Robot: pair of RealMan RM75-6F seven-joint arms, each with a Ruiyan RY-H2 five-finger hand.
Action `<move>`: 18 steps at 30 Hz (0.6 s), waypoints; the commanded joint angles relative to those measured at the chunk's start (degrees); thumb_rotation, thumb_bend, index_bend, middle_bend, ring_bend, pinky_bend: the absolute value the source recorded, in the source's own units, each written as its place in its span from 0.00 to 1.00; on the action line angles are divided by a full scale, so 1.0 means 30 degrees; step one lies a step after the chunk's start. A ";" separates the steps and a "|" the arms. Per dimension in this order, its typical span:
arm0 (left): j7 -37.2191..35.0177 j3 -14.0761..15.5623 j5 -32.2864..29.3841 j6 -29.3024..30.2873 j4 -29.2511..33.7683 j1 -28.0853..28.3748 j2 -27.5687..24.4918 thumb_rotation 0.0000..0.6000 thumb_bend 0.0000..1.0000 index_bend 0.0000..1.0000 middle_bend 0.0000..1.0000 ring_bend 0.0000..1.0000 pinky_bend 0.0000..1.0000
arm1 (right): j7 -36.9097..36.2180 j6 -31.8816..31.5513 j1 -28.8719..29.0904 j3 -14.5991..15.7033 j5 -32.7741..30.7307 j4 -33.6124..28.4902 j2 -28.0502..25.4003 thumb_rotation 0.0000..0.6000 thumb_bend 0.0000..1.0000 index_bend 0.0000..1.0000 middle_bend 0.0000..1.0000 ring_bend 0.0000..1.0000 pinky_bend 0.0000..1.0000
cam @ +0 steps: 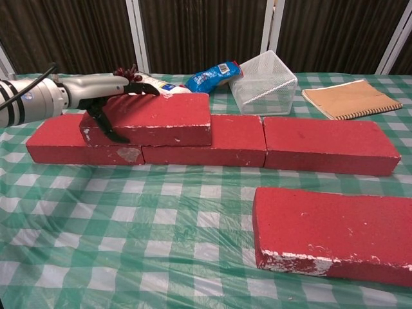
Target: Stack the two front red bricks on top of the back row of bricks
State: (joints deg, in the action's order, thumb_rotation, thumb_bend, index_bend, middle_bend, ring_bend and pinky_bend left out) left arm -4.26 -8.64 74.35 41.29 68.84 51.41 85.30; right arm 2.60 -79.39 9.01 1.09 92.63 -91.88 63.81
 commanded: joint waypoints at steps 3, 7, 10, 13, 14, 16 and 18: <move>-0.0089 0.0027 -0.0074 -0.0074 -0.0021 0.0004 -0.0003 1.00 0.23 0.00 0.00 0.00 0.16 | 0.0043 0.0017 0.0006 0.0017 0.0017 0.0005 0.0013 0.88 0.16 0.00 0.00 0.00 0.00; -0.0140 0.0041 -0.0070 -0.0038 0.0066 -0.0016 -0.0062 1.00 0.22 0.00 0.00 0.00 0.14 | 0.0067 0.0010 0.0004 0.0006 -0.0002 -0.0003 0.0020 0.89 0.15 0.00 0.00 0.00 0.00; -0.0275 0.0039 0.0021 0.0039 0.0159 -0.0024 -0.0104 1.00 0.22 0.00 0.00 0.00 0.12 | 0.0082 -0.0005 -0.0006 0.0014 0.0006 -0.0016 0.0019 0.89 0.15 0.00 0.00 0.00 0.00; -0.0403 0.0062 0.0156 0.0121 0.0137 -0.0020 -0.0086 1.00 0.22 0.00 0.00 0.00 0.10 | 0.0094 -0.0009 -0.0009 0.0024 0.0019 -0.0027 0.0013 0.89 0.16 0.00 0.00 0.00 0.00; -0.0414 0.0068 0.0180 0.0145 0.0100 -0.0018 -0.0068 1.00 0.22 0.00 0.00 0.00 0.10 | 0.0093 -0.0015 -0.0012 0.0029 0.0029 -0.0028 0.0009 0.89 0.16 0.00 0.00 0.00 0.00; -0.0462 0.0084 0.0208 0.0148 0.0047 -0.0010 -0.0035 1.00 0.22 0.00 0.00 0.00 0.09 | 0.0077 -0.0052 -0.0022 0.0029 0.0048 -0.0025 0.0004 0.89 0.16 0.00 0.00 0.00 0.00; -0.0448 0.0107 0.0209 0.0111 -0.0026 0.0010 -0.0010 1.00 0.22 0.00 0.00 0.00 0.09 | 0.0055 -0.0067 -0.0030 0.0023 0.0038 -0.0019 0.0002 0.89 0.15 0.00 0.00 0.00 0.00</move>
State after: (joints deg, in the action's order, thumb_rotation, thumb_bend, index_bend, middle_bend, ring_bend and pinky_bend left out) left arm -5.61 -8.34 74.97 41.64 68.79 51.42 85.25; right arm 2.76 -79.59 8.93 1.16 92.74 -91.93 63.82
